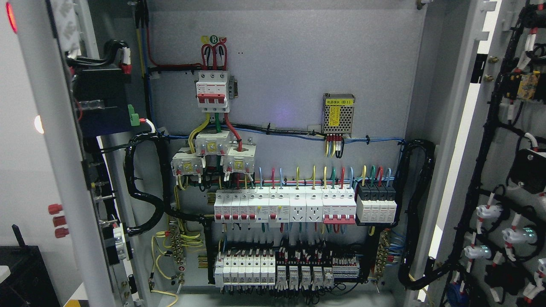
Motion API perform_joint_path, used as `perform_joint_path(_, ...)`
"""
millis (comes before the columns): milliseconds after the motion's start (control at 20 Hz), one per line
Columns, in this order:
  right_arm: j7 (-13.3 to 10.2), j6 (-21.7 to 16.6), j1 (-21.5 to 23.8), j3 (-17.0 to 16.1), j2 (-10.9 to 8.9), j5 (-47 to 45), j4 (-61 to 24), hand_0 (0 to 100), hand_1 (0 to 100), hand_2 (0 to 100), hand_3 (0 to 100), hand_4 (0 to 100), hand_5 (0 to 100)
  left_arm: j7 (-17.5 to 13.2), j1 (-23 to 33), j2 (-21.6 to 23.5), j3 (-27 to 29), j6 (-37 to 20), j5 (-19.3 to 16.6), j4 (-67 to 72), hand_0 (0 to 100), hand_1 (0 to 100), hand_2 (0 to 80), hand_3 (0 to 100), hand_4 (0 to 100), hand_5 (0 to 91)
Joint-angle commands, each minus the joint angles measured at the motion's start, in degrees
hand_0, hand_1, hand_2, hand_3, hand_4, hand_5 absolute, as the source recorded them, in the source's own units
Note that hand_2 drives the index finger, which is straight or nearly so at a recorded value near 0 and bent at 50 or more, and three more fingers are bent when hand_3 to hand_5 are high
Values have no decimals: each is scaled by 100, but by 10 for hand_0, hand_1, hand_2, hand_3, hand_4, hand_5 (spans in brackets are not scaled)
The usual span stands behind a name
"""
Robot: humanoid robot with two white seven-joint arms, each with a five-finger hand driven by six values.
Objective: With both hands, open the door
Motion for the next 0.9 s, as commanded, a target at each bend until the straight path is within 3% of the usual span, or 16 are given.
perform_joint_path(0,-3,34,-115,319,334,30,52,120,389,0,0,0,0,2,-4,0,0,-4,0,123,120,389,0,0,0,0)
perform_joint_path(451,-3,52,-379,407,597,320,456,120,389,0,0,0,0,-7,-4,0,0,-4,9,132,120,389,0,0,0,0)
perform_joint_path(851,-3,52,-485,425,606,382,597,120,389,0,0,0,0,-7,-4,0,-9,-4,0,123,120,389,0,0,0,0)
